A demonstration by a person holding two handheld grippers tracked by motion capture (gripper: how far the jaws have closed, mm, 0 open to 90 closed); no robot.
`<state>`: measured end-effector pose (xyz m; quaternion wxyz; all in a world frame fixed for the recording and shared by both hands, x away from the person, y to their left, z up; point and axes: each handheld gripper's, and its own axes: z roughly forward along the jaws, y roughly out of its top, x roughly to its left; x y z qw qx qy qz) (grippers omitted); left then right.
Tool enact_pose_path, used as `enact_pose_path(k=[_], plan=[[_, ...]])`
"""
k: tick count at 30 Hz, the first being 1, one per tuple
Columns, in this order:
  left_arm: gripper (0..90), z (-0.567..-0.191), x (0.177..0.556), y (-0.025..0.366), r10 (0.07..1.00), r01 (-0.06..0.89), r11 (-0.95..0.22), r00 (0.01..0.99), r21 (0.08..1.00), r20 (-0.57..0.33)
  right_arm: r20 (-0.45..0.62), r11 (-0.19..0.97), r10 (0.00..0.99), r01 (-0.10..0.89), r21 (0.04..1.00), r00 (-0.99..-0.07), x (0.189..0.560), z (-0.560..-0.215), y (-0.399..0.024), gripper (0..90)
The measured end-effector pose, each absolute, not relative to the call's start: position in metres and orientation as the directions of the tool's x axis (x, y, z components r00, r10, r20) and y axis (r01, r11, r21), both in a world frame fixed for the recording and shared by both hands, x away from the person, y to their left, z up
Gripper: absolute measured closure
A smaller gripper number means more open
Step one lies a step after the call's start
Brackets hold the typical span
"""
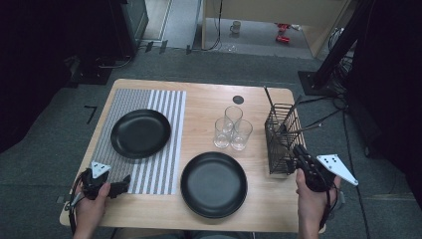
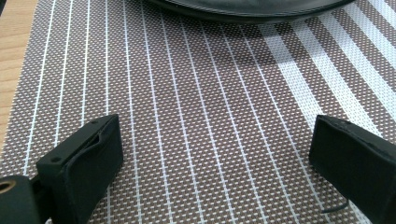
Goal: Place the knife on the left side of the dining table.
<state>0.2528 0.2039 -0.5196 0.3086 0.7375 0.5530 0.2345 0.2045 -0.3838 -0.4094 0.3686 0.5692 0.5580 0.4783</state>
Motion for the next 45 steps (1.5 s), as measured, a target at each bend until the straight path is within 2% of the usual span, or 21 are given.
enact_pose_path(k=[9,17,19,22,25,38,45], plan=[[3.1,-0.52,0.253,0.204,0.96,0.671,-0.198,0.279,0.715,0.005,0.156,-0.13,0.984,0.259,0.957,-0.085,0.19,-0.411,-0.384,74.1],[3.1,-0.52,0.253,0.204,0.96,0.671,-0.198,0.279,0.715,0.004,0.154,-0.124,0.985,0.293,0.948,-0.081,0.185,-0.421,-0.382,70.4],[3.2,-0.52,0.253,0.204,0.96,0.671,-0.198,0.278,0.715,0.005,0.151,-0.123,0.985,0.29,0.949,-0.078,0.185,-0.423,-0.382,71.5],[3.1,-0.52,0.253,0.204,0.96,0.671,-0.198,0.278,0.715,0.005,0.147,-0.127,0.987,0.274,0.953,-0.057,0.185,-0.425,-0.383,82.0],[3.1,-0.52,0.253,0.204,0.96,0.671,-0.198,0.278,0.715,0.004,0.132,-0.117,0.99,0.262,0.958,-0.041,0.185,-0.427,-0.384,84.4],[3.1,-0.52,0.253,0.204,0.96,0.671,-0.198,0.278,0.715,0.004,0.11,-0.091,0.992,0.247,0.965,-0.062,0.189,-0.416,-0.382,84.8],[3.2,-0.52,0.253,0.204,0.96,0.671,-0.198,0.278,0.715,0.005,0.098,-0.074,0.993,0.303,0.95,-0.065,0.186,-0.401,-0.383,84.7]])
